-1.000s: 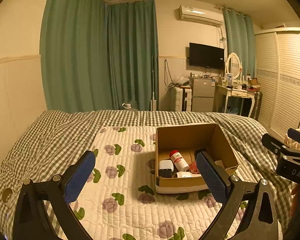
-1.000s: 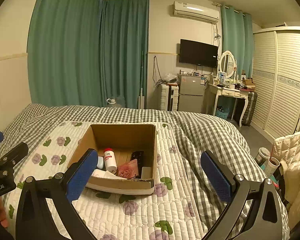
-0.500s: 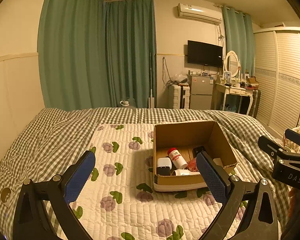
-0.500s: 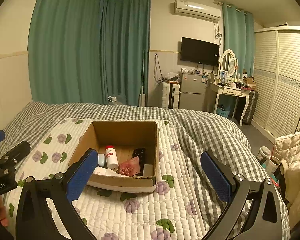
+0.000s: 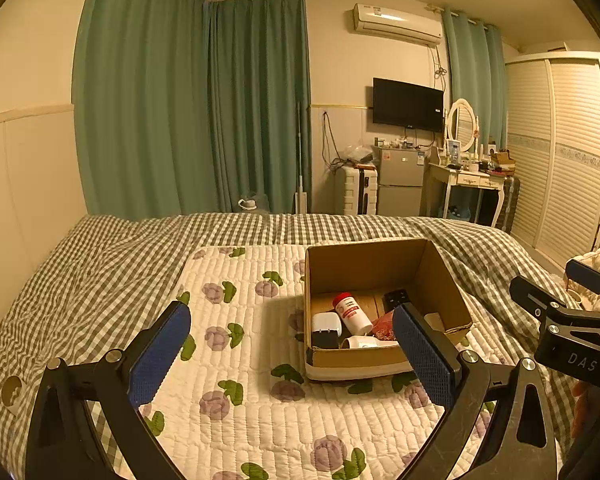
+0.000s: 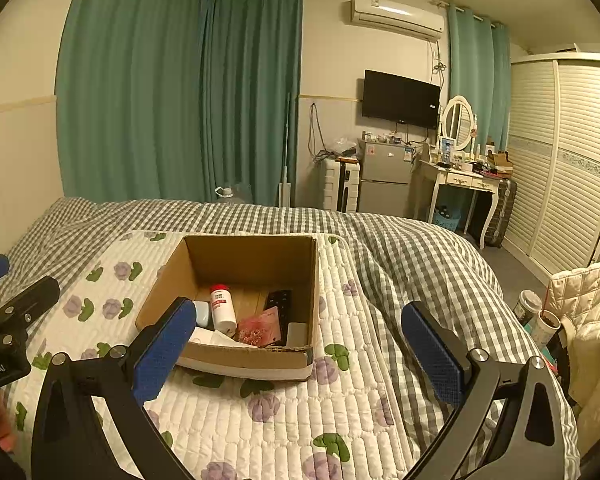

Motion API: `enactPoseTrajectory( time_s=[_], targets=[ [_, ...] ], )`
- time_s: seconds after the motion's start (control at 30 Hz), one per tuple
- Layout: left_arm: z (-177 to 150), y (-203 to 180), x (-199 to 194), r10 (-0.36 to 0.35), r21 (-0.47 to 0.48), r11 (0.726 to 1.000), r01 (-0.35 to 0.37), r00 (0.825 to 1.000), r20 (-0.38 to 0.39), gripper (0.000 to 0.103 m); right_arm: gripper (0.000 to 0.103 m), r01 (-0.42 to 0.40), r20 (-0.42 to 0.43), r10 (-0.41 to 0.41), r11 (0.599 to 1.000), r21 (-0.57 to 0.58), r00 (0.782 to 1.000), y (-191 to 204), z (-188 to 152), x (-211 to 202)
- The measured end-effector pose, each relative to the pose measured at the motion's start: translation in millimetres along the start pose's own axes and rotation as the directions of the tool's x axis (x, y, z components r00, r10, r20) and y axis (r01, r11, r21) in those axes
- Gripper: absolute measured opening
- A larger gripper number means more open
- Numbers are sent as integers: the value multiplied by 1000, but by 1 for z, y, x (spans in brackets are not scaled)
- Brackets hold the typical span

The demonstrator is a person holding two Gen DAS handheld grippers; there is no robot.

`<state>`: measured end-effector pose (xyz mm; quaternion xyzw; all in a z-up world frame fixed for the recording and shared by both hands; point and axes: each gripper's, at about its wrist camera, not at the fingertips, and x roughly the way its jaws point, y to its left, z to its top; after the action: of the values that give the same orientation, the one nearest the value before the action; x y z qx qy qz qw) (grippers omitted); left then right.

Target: Organize rigid objects

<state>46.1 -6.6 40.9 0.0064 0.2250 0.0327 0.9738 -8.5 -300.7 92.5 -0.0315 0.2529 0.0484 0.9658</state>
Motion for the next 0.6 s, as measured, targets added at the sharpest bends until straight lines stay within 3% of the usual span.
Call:
enactPoseTrajectory(
  time_s=[0.6],
  targets=[
    [0,-1,-1,-8,2,1000,8,1000,6,103,103,10,-10,-10,1000,-6,1000,-1,-5,3]
  ],
)
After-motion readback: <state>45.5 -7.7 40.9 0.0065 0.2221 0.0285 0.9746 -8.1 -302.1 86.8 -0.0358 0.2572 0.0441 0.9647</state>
